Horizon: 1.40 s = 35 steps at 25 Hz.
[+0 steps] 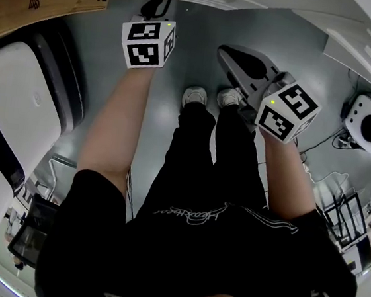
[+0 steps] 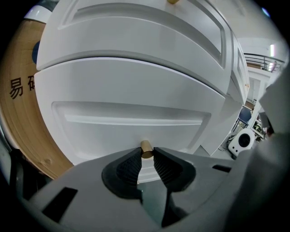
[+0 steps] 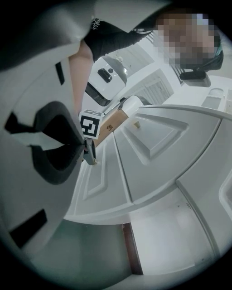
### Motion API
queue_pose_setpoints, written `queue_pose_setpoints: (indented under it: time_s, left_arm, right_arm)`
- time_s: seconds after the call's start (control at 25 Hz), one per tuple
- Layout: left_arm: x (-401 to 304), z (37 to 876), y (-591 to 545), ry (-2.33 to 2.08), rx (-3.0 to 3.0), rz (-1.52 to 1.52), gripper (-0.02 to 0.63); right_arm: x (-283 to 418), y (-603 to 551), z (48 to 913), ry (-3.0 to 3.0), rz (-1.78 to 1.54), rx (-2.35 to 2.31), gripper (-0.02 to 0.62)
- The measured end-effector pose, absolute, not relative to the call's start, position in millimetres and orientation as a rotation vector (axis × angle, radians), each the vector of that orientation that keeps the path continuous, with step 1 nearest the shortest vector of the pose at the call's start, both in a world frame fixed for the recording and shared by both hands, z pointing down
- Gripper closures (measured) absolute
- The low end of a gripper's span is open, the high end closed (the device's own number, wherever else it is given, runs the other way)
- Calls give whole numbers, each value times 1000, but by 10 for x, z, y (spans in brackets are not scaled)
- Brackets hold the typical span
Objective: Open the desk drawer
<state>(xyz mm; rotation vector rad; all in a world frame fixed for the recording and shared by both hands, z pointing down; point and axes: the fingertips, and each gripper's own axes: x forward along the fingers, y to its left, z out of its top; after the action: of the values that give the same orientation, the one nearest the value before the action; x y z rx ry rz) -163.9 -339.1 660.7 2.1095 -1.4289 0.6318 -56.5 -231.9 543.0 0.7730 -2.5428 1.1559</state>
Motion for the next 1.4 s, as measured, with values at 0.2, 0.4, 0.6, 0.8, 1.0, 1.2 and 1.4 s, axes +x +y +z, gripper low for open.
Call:
queue_pose_setpoints:
  time_s: [0.2,0.4,0.6,0.8,1.0,1.2,1.4]
  left_arm:
    - [-1643,6608,-3332,-1424,2104,623,520]
    - [-1665,6614,-3237,-1424,2098,618,520]
    - [-1684,6610,-3100,-1429,2066,605,520]
    - [-1709,6620,-2927,-1419,2039,598,520]
    - [-1738,6619,-2726,-1424,2012,593,520]
    - [-1747,6618,-2549,-1434,1997,601,520]
    - [-1777,6633,-2397,-1439,1978,614,520]
  right_arm:
    - [-541,-2230,5439,-2536,1175,791,589]
    - [-530,-2079,5478,-2524,1211,792,589]
    - [-499,-1952,5476,-2510,1230,787,590]
    - [-498,-1834,5413,-2511,1222,770,591]
    - [-458,-1588,5417,-2492,1246,733,590]
    - [-386,-1349,5467,-2470,1287,717,591]
    - [-355,-1235,5462,-2473,1273,689,590]
